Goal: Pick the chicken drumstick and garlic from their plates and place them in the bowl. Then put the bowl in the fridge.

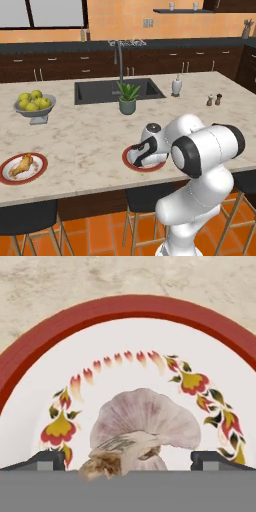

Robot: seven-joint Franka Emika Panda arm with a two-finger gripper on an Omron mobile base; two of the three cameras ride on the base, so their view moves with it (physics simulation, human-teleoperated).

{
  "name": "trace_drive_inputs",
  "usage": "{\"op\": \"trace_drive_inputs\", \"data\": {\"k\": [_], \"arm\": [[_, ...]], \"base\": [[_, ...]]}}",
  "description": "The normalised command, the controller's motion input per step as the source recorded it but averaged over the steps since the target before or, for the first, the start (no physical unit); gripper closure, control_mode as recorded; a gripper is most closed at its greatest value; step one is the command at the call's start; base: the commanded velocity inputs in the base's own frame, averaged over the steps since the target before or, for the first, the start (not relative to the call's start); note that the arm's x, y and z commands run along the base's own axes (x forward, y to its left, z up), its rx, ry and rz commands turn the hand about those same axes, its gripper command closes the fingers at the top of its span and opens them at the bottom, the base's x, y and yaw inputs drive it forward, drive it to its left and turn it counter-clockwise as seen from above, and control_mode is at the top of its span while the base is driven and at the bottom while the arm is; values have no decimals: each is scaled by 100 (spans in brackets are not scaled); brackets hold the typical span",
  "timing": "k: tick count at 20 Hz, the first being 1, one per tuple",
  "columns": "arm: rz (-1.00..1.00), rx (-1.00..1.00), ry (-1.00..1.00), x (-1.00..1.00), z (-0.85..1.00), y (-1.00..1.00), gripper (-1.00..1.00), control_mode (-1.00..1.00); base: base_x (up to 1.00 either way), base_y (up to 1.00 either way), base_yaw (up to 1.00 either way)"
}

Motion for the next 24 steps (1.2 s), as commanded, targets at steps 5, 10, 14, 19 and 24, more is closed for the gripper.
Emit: {"op": "trace_drive_inputs", "data": {"k": [5, 10, 14, 19, 24], "arm": [[12, -5, 0, 3, -5, 0, 100, -100], [12, -6, -3, 6, 0, 0, 100, -100], [10, 0, -6, -1, 21, -1, 100, -100], [2, 2, -5, -35, 66, -34, 100, -100], [-1, 10, 3, -29, 94, -65, 100, -100]], "base": [[0, 0, 0], [0, 0, 0], [0, 0, 0], [0, 0, 0], [0, 0, 0]]}}
